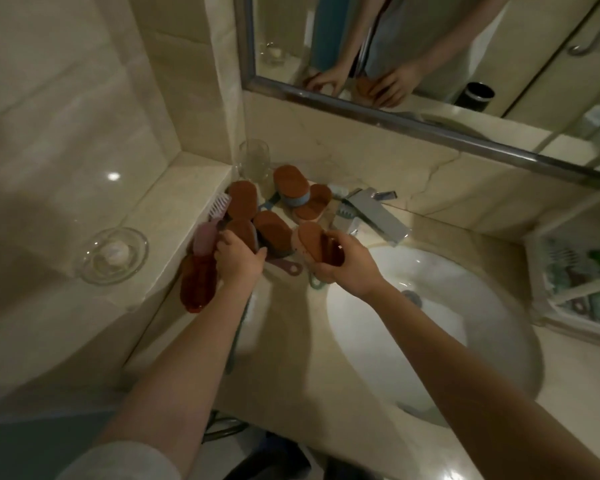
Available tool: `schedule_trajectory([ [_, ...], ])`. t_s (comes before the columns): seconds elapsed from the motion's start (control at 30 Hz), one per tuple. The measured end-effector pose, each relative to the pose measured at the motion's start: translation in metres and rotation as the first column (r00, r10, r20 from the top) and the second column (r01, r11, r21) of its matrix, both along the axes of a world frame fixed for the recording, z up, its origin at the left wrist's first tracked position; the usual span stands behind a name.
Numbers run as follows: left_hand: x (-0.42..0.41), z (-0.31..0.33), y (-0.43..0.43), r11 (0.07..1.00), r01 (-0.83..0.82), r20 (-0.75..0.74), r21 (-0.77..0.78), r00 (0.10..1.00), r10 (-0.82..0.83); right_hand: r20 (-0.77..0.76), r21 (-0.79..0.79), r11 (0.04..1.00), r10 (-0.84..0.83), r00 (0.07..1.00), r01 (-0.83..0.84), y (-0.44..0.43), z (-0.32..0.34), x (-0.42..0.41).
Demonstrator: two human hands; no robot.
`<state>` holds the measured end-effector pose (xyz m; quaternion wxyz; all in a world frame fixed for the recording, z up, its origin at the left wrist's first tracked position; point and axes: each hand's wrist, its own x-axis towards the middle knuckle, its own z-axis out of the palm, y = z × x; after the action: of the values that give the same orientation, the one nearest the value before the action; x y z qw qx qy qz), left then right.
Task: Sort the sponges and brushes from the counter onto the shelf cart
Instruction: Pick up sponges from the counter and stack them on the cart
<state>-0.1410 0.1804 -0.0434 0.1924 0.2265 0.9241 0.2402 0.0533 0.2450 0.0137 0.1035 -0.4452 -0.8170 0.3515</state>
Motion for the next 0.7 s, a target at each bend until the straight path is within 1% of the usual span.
schedule_trajectory([
  [0.07,-0.013,-0.025,0.007,1.000,0.011,-0.026,0.028,1.000,-0.011,-0.049,-0.029,0.999,-0.023,0.999,0.021,0.002,0.003,0.007],
  [0.1,-0.027,-0.058,0.015,0.999,0.021,-0.060,0.037,0.998,-0.019,-0.075,-0.047,0.998,-0.036,0.997,0.032,0.003,0.005,0.010],
  [0.17,-0.044,-0.101,0.026,0.999,0.033,-0.112,0.006,0.993,-0.032,-0.130,-0.092,0.993,-0.080,0.988,0.068,0.005,0.008,0.015],
  [0.2,-0.045,-0.104,0.026,1.000,0.026,-0.123,-0.016,0.992,-0.028,-0.156,-0.118,0.990,-0.099,0.983,0.082,0.005,0.011,0.016],
  [0.23,-0.043,-0.094,0.022,1.000,0.013,-0.136,-0.017,0.991,-0.016,-0.179,-0.138,0.987,-0.109,0.978,0.085,0.005,0.013,0.017],
  [0.3,-0.026,-0.048,0.005,0.999,-0.004,-0.132,0.037,0.991,0.009,-0.217,-0.146,0.987,-0.101,0.971,0.070,0.005,0.018,0.018],
  [0.37,0.004,0.013,-0.011,0.986,-0.048,-0.069,0.161,0.996,0.059,-0.249,-0.154,0.986,-0.094,0.964,0.057,0.006,0.024,0.019],
  [0.43,0.030,0.050,-0.018,0.957,-0.063,0.002,0.282,0.998,0.065,-0.292,-0.189,0.980,-0.109,0.950,0.055,0.008,0.031,0.022],
  [0.57,0.063,0.091,-0.011,0.888,-0.016,0.152,0.459,0.987,-0.061,-0.436,-0.234,0.972,-0.132,0.890,0.029,0.013,0.053,0.036],
  [0.63,0.084,0.108,-0.002,0.837,-0.016,0.214,0.547,0.969,-0.121,-0.486,-0.225,0.973,-0.158,0.859,0.051,0.017,0.067,0.049],
  [0.7,0.110,0.127,0.007,0.785,0.001,0.238,0.620,0.953,-0.189,-0.524,-0.194,0.978,-0.171,0.835,0.079,0.022,0.082,0.068],
])
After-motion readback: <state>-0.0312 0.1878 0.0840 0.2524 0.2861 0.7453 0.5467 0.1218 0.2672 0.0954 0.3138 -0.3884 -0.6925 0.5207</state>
